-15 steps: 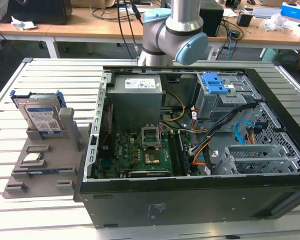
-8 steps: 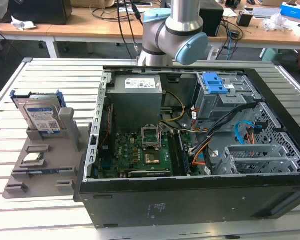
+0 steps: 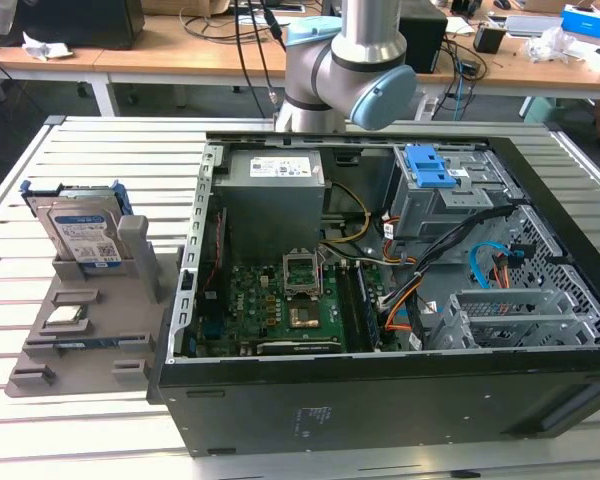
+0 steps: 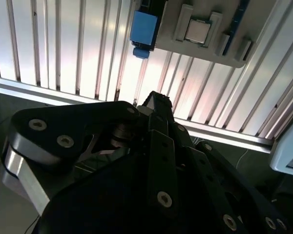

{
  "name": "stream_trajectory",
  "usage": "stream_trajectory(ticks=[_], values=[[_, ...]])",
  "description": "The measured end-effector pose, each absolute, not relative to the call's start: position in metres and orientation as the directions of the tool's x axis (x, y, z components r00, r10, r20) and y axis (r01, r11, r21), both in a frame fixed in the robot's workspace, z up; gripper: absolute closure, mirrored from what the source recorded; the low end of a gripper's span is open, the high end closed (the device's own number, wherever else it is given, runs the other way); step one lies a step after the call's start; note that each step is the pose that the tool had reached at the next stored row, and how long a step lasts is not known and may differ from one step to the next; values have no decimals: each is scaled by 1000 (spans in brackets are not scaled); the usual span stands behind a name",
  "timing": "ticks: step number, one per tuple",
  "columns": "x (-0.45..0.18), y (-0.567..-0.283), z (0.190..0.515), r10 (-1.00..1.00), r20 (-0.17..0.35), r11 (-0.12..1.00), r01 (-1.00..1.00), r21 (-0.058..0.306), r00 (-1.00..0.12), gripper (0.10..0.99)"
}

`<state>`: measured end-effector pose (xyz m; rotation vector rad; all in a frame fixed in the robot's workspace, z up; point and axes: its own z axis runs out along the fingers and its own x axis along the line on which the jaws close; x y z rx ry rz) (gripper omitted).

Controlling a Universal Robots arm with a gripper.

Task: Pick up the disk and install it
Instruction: 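Pick up the disk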

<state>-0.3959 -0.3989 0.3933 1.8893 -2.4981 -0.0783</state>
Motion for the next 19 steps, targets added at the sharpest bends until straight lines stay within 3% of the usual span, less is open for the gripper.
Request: stream_trajectory(ticks=[8, 19], values=[[-396, -399, 393, -975, -23, 219, -975, 45, -220, 980], [-396, -399, 393, -998, -23, 64, -997, 45, -65, 980]])
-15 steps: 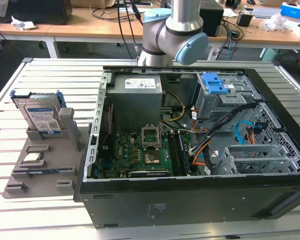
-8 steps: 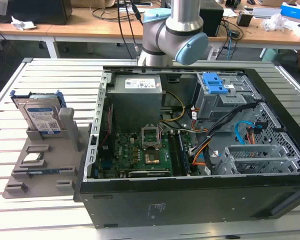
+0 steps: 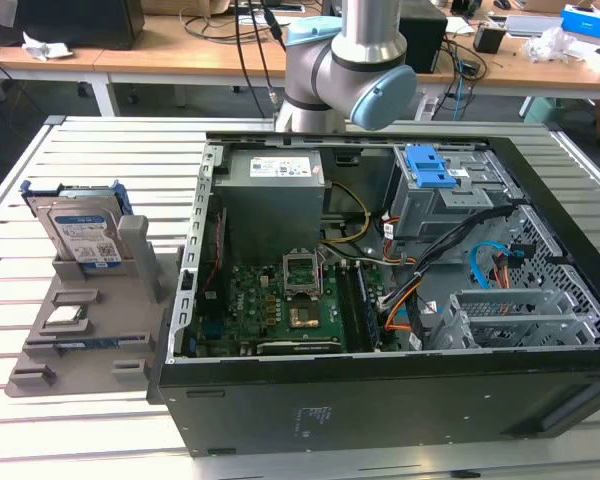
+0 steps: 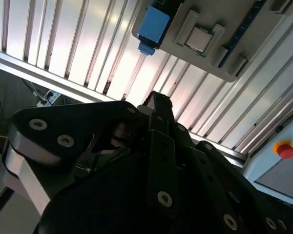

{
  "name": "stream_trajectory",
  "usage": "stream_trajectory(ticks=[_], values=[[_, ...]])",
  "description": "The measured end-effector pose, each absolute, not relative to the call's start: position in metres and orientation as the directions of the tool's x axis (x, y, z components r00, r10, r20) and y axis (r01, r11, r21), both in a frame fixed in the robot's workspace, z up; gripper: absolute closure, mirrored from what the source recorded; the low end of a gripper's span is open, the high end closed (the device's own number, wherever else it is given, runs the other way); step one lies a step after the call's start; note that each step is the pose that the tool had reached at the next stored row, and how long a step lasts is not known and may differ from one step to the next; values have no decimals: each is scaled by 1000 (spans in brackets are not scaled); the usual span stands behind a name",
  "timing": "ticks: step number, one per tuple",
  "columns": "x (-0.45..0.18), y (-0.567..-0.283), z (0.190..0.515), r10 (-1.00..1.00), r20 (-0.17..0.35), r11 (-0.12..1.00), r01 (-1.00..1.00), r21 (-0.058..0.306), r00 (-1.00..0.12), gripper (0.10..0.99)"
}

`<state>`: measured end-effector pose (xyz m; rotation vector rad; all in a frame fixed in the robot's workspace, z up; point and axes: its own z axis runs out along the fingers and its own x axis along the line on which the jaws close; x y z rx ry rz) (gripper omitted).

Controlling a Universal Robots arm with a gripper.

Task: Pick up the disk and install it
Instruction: 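Pick up the disk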

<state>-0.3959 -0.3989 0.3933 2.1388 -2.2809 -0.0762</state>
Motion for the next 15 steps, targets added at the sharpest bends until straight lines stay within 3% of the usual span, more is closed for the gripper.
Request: stream_trajectory(ticks=[12, 14, 15], values=[[-396, -399, 393, -999, -23, 47, -998, 45, -48, 973], [-396, -399, 393, -999, -23, 47, -998, 45, -48, 851], [-396, -399, 393, -999, -23, 47, -998, 45, -48, 851]])
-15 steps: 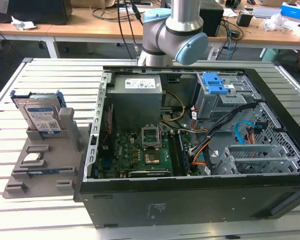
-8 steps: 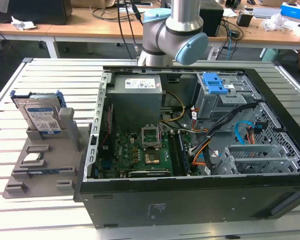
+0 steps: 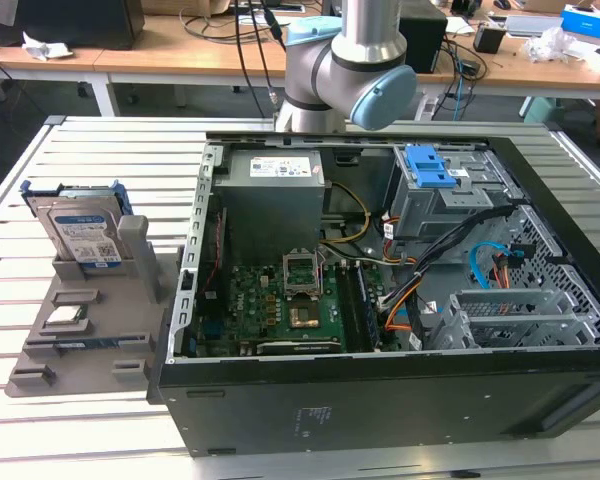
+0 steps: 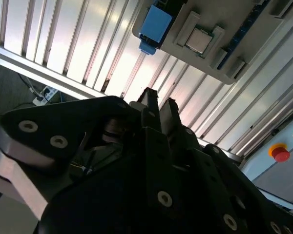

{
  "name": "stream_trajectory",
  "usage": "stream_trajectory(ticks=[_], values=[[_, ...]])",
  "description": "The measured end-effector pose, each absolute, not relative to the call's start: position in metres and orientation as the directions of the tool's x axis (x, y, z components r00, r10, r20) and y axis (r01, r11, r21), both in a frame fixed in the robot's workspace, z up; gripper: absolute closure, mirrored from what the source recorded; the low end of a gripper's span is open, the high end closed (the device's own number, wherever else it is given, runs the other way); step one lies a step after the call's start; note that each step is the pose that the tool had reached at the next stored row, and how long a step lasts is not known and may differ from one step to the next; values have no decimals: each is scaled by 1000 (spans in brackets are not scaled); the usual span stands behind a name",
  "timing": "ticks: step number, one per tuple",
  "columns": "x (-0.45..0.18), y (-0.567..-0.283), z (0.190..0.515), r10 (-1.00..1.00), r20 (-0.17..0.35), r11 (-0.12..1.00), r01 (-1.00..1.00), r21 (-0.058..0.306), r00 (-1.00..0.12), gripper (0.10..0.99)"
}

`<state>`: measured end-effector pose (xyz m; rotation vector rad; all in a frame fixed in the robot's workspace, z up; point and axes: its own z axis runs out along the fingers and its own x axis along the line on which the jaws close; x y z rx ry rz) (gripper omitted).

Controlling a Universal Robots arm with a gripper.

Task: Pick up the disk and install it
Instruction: 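Pick up the disk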

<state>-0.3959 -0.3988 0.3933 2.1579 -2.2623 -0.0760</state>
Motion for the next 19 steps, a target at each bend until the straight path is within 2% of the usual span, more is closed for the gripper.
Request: stream_trajectory(ticks=[2, 3, 5, 19], values=[[-396, -399, 393, -999, -23, 46, -998, 45, -47, 729], [-396, -399, 393, -999, -23, 46, -998, 45, -47, 729], [-396, -399, 393, -999, -23, 46, -998, 45, -47, 604], [-370, -394, 392, -999, -23, 45, -998, 45, -46, 604]])
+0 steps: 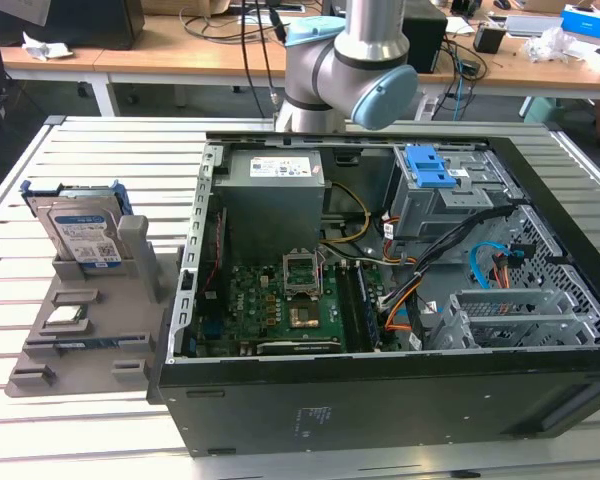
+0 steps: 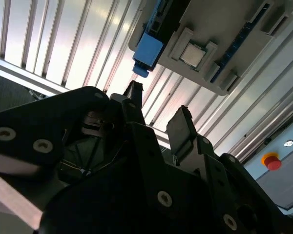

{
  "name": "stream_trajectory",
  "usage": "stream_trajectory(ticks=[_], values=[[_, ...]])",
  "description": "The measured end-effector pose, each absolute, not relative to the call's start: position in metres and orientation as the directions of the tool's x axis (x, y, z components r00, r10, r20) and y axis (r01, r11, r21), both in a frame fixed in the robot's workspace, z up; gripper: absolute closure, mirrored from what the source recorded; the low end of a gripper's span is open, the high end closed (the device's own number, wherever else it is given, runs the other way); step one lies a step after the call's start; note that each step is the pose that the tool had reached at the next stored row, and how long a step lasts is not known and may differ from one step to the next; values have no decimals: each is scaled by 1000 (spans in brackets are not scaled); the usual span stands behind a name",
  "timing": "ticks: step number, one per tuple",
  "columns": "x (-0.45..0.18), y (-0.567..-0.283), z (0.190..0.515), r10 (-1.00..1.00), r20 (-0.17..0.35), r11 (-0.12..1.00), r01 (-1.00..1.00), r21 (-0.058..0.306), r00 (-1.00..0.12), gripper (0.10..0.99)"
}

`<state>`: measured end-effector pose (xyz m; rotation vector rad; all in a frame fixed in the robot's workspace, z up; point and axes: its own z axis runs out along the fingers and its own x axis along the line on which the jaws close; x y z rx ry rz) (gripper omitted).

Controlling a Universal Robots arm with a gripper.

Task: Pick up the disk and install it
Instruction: 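Pick up the disk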

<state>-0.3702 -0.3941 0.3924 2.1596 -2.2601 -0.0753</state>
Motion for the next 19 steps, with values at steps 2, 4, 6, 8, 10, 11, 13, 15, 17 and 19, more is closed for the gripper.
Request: stream_trajectory(ticks=[2, 4, 6, 8, 10, 11, 13, 15, 17, 19], values=[[-368, -394, 392, -999, -23, 45, -998, 45, -46, 604], [-367, -393, 392, -999, -22, 45, -998, 45, -46, 604], [-365, -393, 392, -999, -22, 45, -998, 45, -46, 604], [-364, -393, 391, -999, -22, 45, -998, 45, -46, 604], [-362, -392, 391, -999, -22, 45, -998, 45, -46, 604], [-362, -392, 391, -999, -22, 45, -998, 45, -46, 604], [-360, -392, 390, -999, -21, 45, -998, 45, -46, 604], [-359, -391, 390, -999, -21, 45, -998, 45, -46, 604], [-357, -391, 389, -999, -21, 45, -998, 45, -46, 604], [-355, -391, 389, -999, -20, 45, -998, 45, -46, 604]])
